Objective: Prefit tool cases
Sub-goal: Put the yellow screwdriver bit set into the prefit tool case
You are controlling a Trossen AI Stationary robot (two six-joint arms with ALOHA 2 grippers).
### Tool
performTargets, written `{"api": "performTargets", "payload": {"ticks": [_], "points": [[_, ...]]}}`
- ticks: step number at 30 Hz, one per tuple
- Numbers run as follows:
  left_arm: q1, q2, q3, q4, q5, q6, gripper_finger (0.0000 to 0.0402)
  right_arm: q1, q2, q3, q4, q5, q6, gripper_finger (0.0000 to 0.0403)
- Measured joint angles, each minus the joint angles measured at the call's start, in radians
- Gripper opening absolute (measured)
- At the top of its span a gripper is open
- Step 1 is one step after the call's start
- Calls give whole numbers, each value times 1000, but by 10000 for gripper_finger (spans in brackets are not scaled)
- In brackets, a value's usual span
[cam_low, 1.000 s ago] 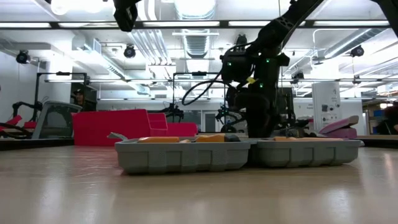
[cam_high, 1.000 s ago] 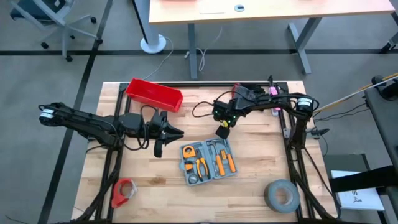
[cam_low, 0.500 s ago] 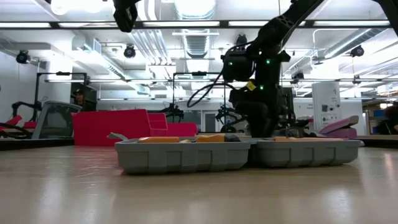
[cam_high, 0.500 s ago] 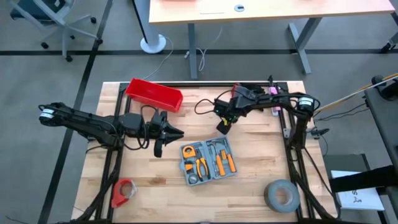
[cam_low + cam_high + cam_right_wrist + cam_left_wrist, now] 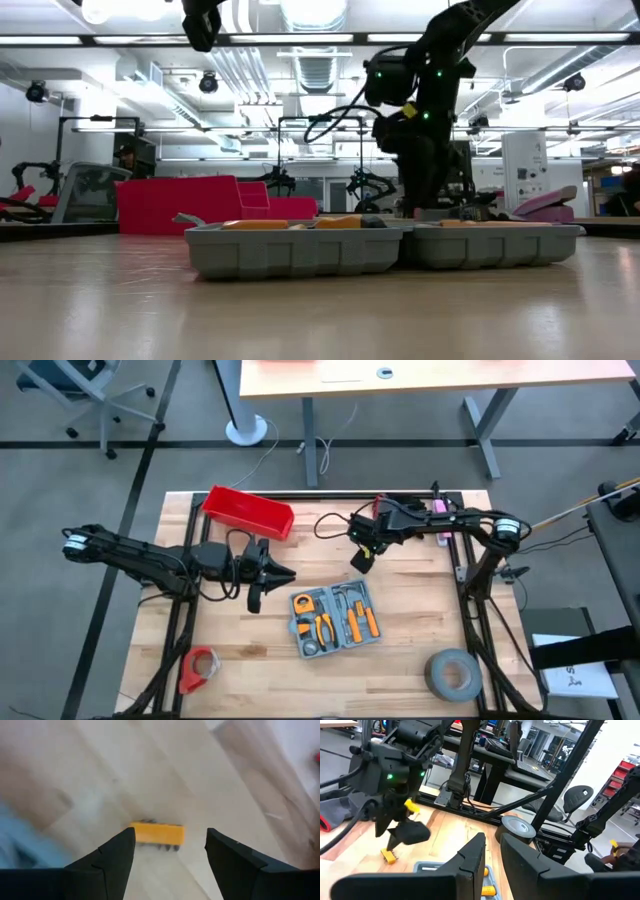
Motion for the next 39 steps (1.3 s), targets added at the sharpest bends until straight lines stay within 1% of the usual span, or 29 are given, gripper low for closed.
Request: {"api": "performTargets", "payload": {"ticks": [3,5,10,16,23,28,32,39], "points": [[0,0,0,0,0,0,66,4,-2,0,3,-70,-63,217],[0,0,0,1,0,0,66,10,16,0,2,-79,-73,214],[0,0,0,9,0,0,66,6,67,0,-12,-77,12,211],[0,0,0,10,0,0,66,10,122,3,-10,-36,33,229],[0,0,0,9,0,0,66,11,155,4,16,-23,-4,256],[0,0,0,8,0,0,66,10,158,2,45,-14,-59,262],[0,0,0,7,0,0,66,11,158,2,56,-10,-58,250],[0,0,0,7,0,0,66,13,159,2,66,-6,-40,202]]}}
